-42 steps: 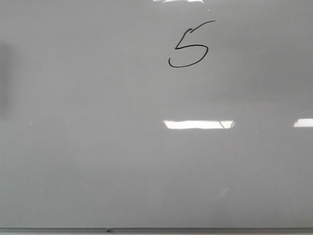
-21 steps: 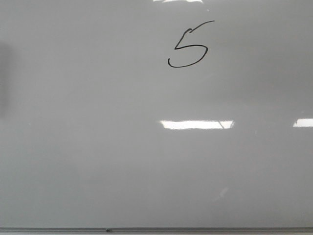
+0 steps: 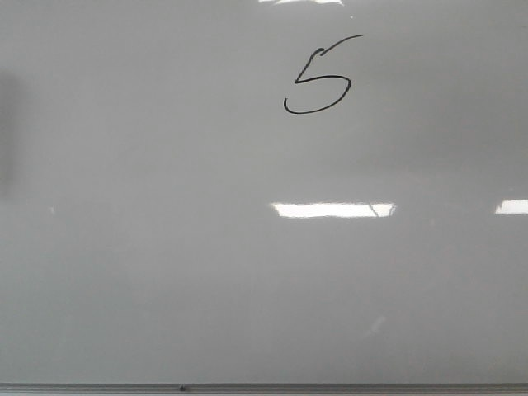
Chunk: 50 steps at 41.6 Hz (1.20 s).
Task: Write number 5 on whiteboard
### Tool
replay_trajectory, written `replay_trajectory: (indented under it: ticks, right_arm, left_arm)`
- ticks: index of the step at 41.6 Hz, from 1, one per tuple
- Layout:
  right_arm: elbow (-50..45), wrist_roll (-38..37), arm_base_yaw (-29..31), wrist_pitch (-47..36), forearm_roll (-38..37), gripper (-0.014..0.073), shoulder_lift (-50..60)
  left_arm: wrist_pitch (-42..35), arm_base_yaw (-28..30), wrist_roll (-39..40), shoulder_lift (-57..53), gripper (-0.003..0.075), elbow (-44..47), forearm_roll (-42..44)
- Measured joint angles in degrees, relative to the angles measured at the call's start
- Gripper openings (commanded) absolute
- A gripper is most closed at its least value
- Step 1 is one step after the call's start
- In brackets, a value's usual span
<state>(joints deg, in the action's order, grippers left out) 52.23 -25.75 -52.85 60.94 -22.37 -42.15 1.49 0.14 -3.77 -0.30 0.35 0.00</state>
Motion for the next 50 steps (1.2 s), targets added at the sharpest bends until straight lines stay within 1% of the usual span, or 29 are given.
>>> replay_trajectory:
  ticks: [29, 31, 36, 39, 44, 47, 50]
  right_arm:
    - [-0.24, 0.00, -0.04, 0.00, -0.05, -0.0062, 0.00]
    - [-0.51, 0.00, 0.76, 0.00, -0.05, -0.0062, 0.00]
    - [-1.49, 1.30, 5.14, -1.18, 0.45, -0.0064, 0.23]
    - [-2.34, 6.36, 9.13, -5.20, 2.63, -0.0064, 1.42]
    - [-5.06, 15.93, 15.79, -12.64, 8.88, -0.0064, 4.67]
    - [-7.36, 18.98, 20.78, -16.69, 11.02, -0.0064, 7.36]
    - [-10.14, 20.29, 26.19, -20.42, 11.86, -0.0064, 10.35]
  left_arm:
    - [0.00, 0.00, 0.00, 0.00, -0.0020, 0.00, 0.00]
    - [-0.11, 0.04, 0.00, 0.00, -0.0020, 0.00, 0.00]
    - [-0.13, 0.13, 0.00, 0.00, -0.0020, 0.00, 0.00]
    - [-0.13, 0.13, 0.00, 0.00, -0.0020, 0.00, 0.00]
    - [-0.23, 0.13, 0.00, 0.00, -0.0020, 0.00, 0.00]
    - [-0.23, 0.13, 0.00, 0.00, -0.0020, 0.00, 0.00]
    - [-0.23, 0.13, 0.00, 0.00, -0.0020, 0.00, 0.00]
